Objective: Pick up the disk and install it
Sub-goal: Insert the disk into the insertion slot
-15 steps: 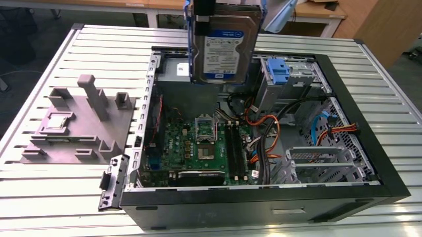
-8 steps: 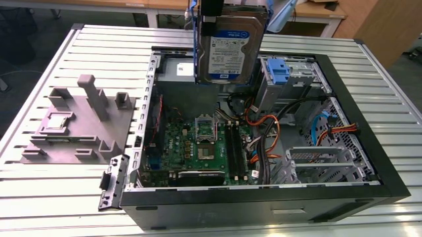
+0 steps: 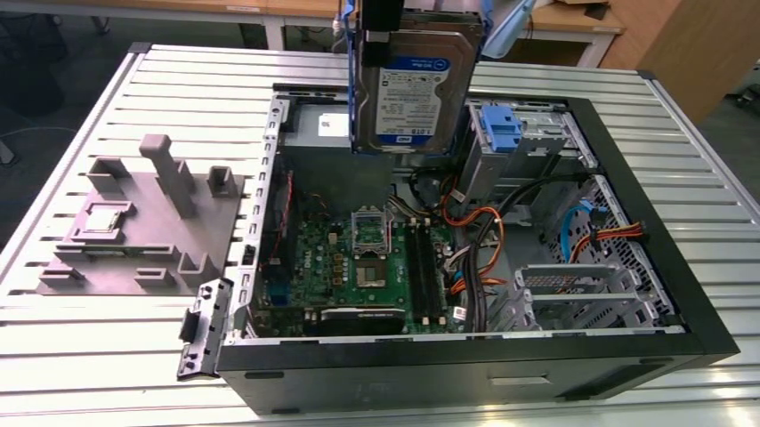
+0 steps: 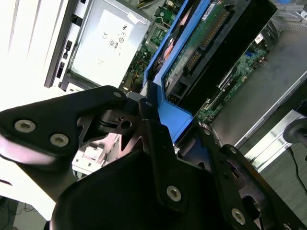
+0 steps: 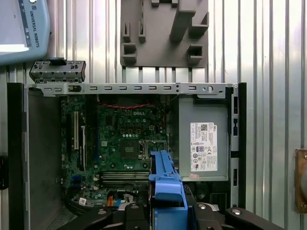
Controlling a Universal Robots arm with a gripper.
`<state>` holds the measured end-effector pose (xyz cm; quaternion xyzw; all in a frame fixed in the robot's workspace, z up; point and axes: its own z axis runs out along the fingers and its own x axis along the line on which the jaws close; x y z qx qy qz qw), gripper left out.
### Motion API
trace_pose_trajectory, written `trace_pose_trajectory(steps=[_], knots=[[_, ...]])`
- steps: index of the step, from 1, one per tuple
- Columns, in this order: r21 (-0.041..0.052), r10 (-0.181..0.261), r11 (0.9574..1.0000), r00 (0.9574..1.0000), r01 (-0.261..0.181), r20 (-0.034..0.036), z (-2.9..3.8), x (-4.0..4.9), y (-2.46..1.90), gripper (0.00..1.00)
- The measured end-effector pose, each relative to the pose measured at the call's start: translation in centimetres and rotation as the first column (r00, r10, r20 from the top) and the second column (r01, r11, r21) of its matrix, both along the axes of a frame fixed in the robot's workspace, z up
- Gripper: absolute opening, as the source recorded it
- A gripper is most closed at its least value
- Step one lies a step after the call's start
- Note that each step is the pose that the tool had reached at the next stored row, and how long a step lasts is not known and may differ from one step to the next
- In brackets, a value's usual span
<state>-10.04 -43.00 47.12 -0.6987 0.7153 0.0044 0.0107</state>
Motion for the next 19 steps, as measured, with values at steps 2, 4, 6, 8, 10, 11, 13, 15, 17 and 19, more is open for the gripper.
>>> trace_pose_trajectory(steps=[2, 4, 6, 8, 10, 11, 13, 15, 17, 19], knots=[[0.0, 0.0, 1.0, 1.0, 0.0, -0.0001, 0.0, 0.0, -0.06, 0.37], [0.0, 0.0, 1.0, 1.0, 0.0, -0.0001, 0.0, 0.0, -0.21, 0.37], [0.0, 0.0, 1.0, 1.0, 0.0, -0.0001, 0.0, 0.0, -0.41, 0.37], [0.0, 0.0, 1.0, 1.0, 0.0, -0.0001, 0.0, 0.0, -0.58, 0.37], [0.0, 0.0, 1.0, 1.0, 0.0, -0.0001, 0.0, 0.0, -0.73, 0.37], [0.0, 0.0, 1.0, 1.0, 0.0, 0.0, 0.0, 0.0, -0.81, 0.37], [0.0, 0.0, 1.0, 1.0, 0.0, 0.0, 0.0, 0.0, -1.01, 0.37], [0.0, 0.0, 1.0, 1.0, 0.0, 0.0, 0.0, 0.0, -1.4, 0.37], [-0.0001, 0.0, 1.0, 1.0, 0.0, -0.0002, 0.0, 0.0, -2.08, 0.37], [-0.0001, 0.0, 1.0, 1.0, 0.0, -0.0002, -0.01, 0.0, -2.64, 0.37]])
